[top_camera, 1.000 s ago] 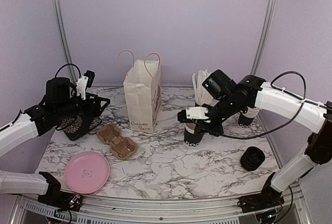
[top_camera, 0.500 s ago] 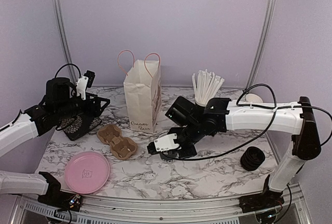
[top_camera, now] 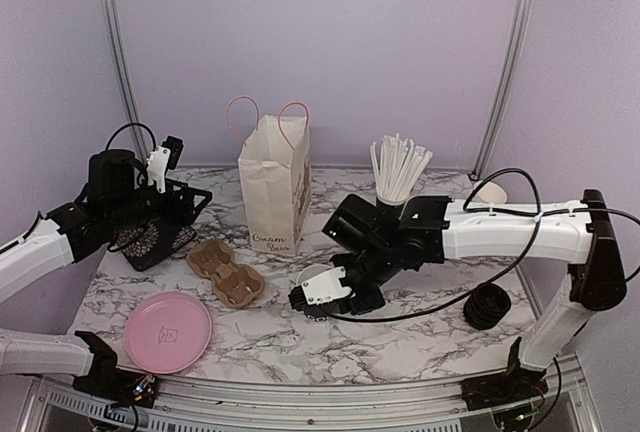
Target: Pack the takeout coffee
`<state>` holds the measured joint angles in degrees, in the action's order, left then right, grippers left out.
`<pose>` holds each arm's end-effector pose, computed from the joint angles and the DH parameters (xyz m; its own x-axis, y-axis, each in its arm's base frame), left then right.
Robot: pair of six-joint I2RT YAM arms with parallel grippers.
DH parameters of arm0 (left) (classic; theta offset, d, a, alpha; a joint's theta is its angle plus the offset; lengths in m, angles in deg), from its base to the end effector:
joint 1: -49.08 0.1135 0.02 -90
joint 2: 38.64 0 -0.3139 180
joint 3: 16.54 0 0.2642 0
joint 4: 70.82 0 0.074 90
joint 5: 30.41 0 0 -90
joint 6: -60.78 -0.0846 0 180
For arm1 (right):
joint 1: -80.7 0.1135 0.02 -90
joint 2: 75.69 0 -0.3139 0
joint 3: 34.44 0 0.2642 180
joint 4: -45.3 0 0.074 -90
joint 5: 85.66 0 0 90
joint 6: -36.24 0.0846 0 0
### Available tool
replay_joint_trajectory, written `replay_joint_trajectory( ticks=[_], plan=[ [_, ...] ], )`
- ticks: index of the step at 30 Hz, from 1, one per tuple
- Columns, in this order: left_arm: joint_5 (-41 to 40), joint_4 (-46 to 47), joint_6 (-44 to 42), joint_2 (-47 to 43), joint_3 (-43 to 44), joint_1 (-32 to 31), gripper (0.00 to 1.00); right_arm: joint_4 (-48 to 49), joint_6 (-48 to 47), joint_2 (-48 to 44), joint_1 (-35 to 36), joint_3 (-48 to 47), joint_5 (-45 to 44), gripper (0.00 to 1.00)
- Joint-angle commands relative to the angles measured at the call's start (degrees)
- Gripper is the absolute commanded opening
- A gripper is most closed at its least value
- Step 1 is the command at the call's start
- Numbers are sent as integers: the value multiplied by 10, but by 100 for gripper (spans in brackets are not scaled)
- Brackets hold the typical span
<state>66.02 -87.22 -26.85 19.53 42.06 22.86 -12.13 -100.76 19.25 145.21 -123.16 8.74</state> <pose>0.2386 -0.1281 0.3387 -0.2688 0.0866 -0.9593 0.5250 0.8482 -0.0705 0.1577 0.3458 0.2557 0.4059 -0.8430 -0.3530 -0.9058 -0.3199 -0.2777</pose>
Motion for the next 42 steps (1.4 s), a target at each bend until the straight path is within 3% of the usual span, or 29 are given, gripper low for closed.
replay_joint_trajectory(
  ticks=[1, 6, 11, 19, 27, 32, 42],
  plan=[
    [6, -3, 1, -2, -1, -3, 73, -50, -39, -126, -67, 34, 56, 40],
    [6, -5, -1, 12, 3, -3, 73, -51, -35, -251, -194, 115, 88, 40],
    [0, -10, -7, 21, 6, -3, 73, -64, -30, -348, -317, 188, 87, 33],
    [3, -16, -7, 43, 15, -3, 73, -160, -79, -407, -485, 245, 105, 32],
    [-4, -19, -10, 31, 15, -3, 73, -288, -111, -362, -530, 239, 53, 44],
    [5, -19, -7, 27, 16, -3, 73, -286, -85, -339, -530, 230, 29, 51],
    [13, -19, -4, 18, 16, -3, 73, -265, -46, -329, -530, 254, -61, 51]
  ],
)
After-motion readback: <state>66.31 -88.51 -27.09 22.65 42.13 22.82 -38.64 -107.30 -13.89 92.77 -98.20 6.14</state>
